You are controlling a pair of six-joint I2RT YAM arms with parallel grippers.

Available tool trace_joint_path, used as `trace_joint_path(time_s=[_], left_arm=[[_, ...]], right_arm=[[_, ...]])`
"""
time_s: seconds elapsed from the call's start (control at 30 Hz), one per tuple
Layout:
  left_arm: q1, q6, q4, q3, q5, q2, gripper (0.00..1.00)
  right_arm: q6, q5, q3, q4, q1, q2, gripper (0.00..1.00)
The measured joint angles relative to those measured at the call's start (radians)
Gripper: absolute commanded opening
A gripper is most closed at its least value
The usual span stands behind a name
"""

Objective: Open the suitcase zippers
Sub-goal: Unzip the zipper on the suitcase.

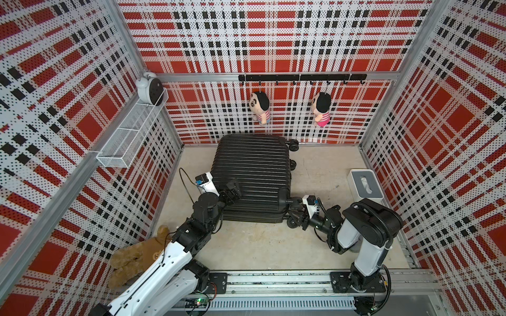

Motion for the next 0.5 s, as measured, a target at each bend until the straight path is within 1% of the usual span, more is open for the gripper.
trace_joint_path(time_s=[0.17,0.27,0.4,0.43,0.5], left_arm=[[0.019,0.002,0.002,-0.004,0.003,-0.004,0.98],[0.025,0.003,0.003,-0.009,0.004,-0.01,0.98],[0.03,0.004,0.003,-0.012,0.006,-0.014,0.98],[0.031,0.004,0.003,-0.012,0.007,-0.014,0.98],[0.032,0.005,0.003,-0.012,0.007,-0.014,0.98]], right_arm=[[-0.05,-0.002,0.046,-0.055,-0.006,-0.008,0.44],[-0.078,-0.007,0.079,-0.107,-0.01,-0.019,0.38],[-0.103,-0.032,0.11,-0.154,-0.014,-0.024,0.24],[-0.106,-0.04,0.115,-0.16,-0.015,-0.024,0.22],[-0.109,-0.058,0.119,-0.166,-0.017,-0.024,0.22]])
